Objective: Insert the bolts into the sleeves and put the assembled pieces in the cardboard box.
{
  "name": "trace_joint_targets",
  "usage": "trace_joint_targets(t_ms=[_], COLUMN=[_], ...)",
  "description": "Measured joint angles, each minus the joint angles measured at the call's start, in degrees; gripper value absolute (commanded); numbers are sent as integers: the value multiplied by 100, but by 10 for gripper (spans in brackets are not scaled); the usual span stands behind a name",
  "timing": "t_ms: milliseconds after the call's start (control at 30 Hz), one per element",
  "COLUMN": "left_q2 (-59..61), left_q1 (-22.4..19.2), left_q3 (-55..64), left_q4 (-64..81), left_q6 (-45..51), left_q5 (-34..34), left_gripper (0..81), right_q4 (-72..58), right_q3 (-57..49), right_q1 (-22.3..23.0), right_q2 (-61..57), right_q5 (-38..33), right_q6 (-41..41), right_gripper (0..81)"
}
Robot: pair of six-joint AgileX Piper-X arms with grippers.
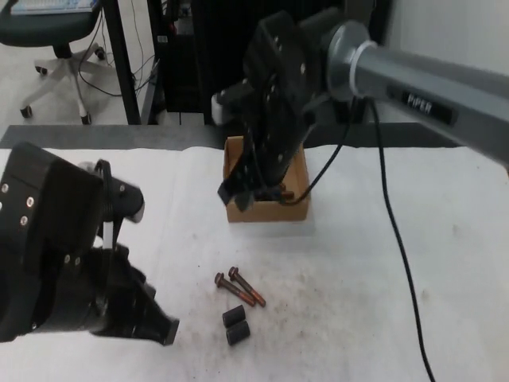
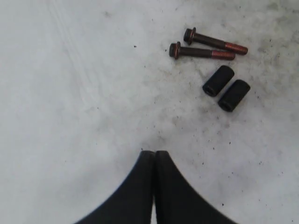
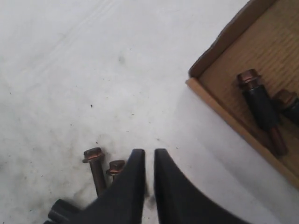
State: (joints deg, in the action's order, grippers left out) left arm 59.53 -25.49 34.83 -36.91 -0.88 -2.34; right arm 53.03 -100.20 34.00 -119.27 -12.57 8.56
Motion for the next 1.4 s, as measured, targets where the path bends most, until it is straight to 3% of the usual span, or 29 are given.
trace_joint_targets(t_ms=[67, 133, 467, 867, 1400], left_q2=[0, 0, 0, 0, 0], left_q1=[0, 0, 0, 0, 0], left_q3=[0, 0, 0, 0, 0], left_q4=[-39, -39, -10, 4, 4], left_q6=[-40, -151, -304, -317, -386], left_q5=[0, 0, 0, 0, 0], left_gripper=[0, 0, 0, 0, 0], right_q4=[-60, -91, -231, -1001, -877], right_q3=[187, 383, 1181, 1208, 1208], right_q1=[29, 33, 111, 372, 371], right_q2=[0, 0, 0, 0, -122], right_q5=[0, 17, 48, 62, 367], right_q6=[0, 0, 0, 119, 391], right_gripper=[323, 364, 363, 363, 363])
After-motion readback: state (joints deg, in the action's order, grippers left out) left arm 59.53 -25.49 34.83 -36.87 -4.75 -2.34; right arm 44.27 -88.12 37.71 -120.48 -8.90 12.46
